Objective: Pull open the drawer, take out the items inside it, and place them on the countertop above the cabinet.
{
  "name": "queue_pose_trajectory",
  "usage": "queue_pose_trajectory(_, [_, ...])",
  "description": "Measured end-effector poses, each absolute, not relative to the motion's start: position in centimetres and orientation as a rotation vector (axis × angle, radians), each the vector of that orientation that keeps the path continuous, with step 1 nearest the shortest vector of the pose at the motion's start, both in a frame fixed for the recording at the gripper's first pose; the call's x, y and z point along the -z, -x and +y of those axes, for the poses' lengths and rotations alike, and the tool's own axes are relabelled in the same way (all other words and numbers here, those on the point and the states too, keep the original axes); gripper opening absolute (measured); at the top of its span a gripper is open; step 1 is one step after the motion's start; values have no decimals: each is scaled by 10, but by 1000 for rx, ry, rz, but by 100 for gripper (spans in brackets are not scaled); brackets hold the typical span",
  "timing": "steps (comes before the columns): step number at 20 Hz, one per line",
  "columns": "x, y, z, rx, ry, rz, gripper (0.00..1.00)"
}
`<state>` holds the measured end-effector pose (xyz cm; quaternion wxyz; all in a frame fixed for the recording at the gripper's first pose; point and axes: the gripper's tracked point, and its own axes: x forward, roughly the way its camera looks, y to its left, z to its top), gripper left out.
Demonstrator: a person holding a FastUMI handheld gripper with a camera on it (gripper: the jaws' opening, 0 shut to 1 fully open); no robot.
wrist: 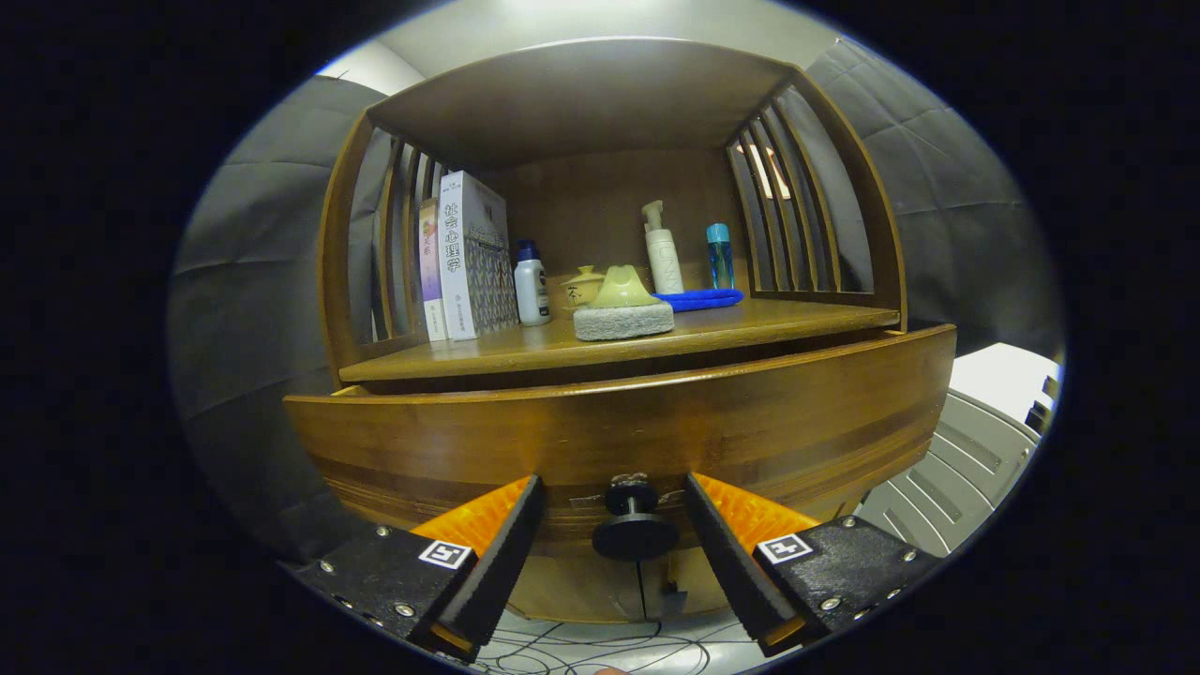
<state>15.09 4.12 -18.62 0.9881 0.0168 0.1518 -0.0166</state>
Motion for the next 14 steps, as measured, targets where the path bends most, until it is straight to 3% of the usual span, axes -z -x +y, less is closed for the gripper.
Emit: queue_pose_trajectory(14, [191,-196,40,40,13,270,95])
